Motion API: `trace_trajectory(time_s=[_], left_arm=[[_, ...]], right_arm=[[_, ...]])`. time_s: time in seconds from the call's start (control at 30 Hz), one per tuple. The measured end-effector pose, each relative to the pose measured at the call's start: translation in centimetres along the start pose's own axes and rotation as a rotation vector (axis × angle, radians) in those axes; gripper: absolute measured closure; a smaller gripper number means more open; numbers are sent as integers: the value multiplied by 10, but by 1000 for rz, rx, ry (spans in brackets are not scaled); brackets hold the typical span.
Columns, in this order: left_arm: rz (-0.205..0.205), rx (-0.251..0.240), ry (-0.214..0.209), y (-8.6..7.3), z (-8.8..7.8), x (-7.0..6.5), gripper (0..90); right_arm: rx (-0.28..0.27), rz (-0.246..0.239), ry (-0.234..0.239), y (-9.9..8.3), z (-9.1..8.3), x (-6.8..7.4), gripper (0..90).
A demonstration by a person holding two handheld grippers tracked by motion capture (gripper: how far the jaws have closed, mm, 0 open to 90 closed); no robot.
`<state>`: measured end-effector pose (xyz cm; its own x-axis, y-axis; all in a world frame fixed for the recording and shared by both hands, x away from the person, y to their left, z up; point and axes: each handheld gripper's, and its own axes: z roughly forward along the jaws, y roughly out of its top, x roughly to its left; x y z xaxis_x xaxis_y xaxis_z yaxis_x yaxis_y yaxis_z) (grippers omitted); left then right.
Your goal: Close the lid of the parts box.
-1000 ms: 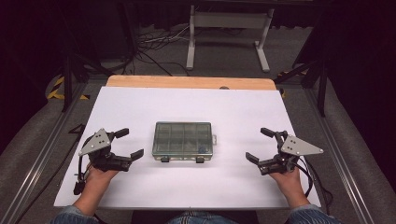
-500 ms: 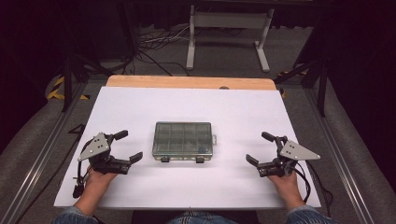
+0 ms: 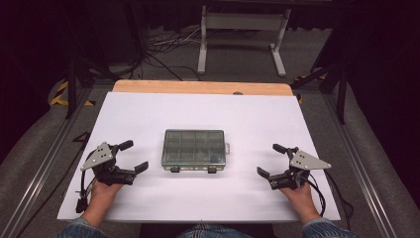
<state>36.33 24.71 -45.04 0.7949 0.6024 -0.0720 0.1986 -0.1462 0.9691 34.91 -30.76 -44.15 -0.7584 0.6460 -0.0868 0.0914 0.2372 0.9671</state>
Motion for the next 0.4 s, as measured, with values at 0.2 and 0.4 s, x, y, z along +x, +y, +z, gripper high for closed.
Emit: trace_trajectory(time_s=[0.2, 0.4], left_arm=[[-4, 3, -1, -3, 1, 1, 21], [-19, -11, -6, -2, -2, 2, 20]], right_arm=[[-11, 13, -8, 1, -2, -1, 2], [-18, 7, -20, 2, -4, -1, 2]])
